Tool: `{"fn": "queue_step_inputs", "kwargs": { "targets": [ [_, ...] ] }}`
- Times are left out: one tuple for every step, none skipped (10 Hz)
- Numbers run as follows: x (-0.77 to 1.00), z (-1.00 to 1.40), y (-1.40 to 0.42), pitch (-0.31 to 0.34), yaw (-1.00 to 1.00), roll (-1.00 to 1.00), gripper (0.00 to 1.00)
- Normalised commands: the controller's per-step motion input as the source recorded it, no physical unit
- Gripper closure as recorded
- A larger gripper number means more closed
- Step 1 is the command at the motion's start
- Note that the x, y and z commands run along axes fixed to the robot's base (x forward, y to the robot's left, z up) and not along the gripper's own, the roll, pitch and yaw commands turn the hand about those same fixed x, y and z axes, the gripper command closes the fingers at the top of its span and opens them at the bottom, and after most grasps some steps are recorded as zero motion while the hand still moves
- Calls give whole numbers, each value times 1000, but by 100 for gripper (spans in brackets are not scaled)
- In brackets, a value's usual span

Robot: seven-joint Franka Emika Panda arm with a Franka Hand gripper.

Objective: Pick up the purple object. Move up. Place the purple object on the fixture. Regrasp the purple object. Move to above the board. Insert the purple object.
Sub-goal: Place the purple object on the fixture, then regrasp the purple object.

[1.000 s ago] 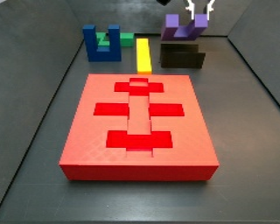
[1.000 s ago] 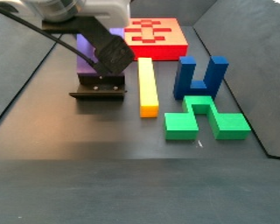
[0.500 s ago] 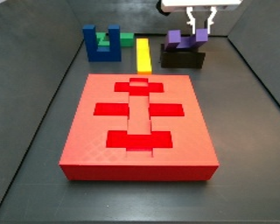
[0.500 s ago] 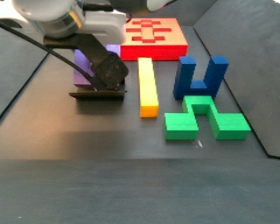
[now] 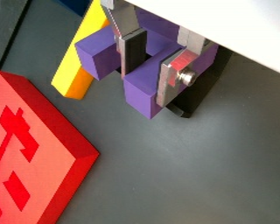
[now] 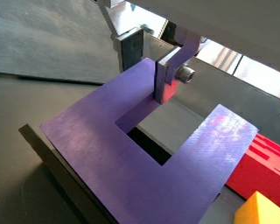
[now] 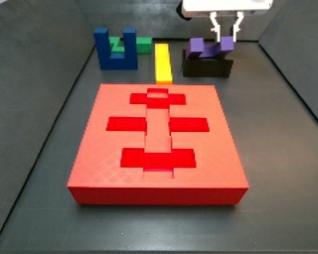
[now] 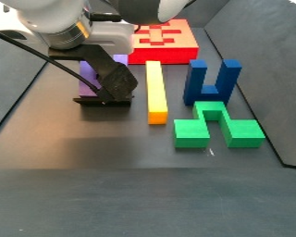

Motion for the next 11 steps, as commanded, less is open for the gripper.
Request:
{"fn": "queue_step_inputs", "kwargs": {
  "targets": [
    [-37,-249,0,143,0,0,100],
    [-14,-326,-40,231,0,-143,100],
    [0,-114,0,186,0,-111,100],
    [0,-49,0,20,0,0,100],
    [-3,-80,0,0,0,117,100],
    [-169,0,-206,-180,0,326,100],
    [0,0,0,0,0,0,0],
    [149,674,0,143,211,314,0],
    [49,871,0,77,217,449,0],
    [0,960,-74,0,283,646,0],
    [0,831,-29,0,374,771,0]
  ]
}}
